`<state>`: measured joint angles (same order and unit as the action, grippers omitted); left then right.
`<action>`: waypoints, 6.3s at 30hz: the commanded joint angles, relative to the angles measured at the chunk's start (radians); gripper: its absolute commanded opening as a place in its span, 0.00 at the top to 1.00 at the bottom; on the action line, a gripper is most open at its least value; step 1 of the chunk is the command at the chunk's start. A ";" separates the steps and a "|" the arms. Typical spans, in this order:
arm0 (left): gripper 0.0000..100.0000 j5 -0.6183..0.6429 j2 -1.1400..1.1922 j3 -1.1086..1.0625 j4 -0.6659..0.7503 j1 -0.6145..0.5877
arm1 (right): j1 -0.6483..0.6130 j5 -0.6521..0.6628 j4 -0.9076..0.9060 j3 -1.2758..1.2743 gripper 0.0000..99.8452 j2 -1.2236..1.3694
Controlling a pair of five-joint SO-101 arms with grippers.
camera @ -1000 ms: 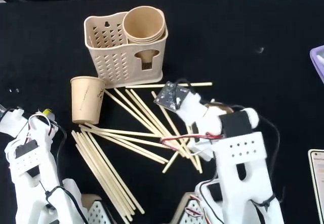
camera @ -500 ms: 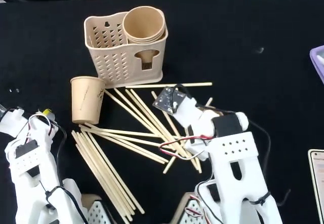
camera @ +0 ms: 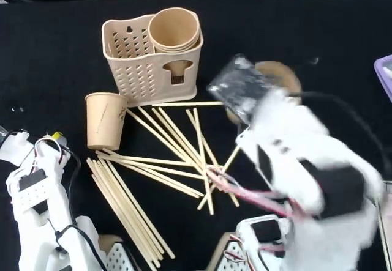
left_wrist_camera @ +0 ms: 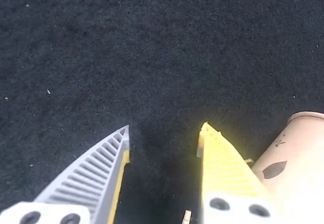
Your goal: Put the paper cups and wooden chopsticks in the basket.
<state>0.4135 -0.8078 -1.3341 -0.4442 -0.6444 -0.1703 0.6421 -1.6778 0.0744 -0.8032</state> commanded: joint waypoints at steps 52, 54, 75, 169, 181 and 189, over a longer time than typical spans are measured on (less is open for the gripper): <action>0.78 0.005 -0.021 0.027 0.009 0.007 | -0.247 -0.040 0.664 0.174 0.97 0.615; 0.78 0.005 -0.021 0.027 0.009 0.008 | -0.247 -0.040 0.663 0.188 0.91 0.616; 0.78 0.005 -0.021 0.027 0.009 0.008 | -0.281 -0.160 0.209 0.285 0.81 0.209; 0.97 -0.305 0.844 1.592 -1.315 0.265 | 0.129 -0.354 1.247 -1.632 0.81 -0.321; 0.97 -0.364 0.537 1.845 -1.214 0.274 | 0.124 -0.354 1.247 -1.632 0.81 -0.320; 0.96 -0.092 0.440 1.948 -0.944 0.429 | 0.124 -0.354 1.249 -1.632 0.81 -0.318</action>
<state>0.2785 -0.3322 0.5593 -1.4860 -0.3099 -0.0568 0.2785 -0.4580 -1.5566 -1.0994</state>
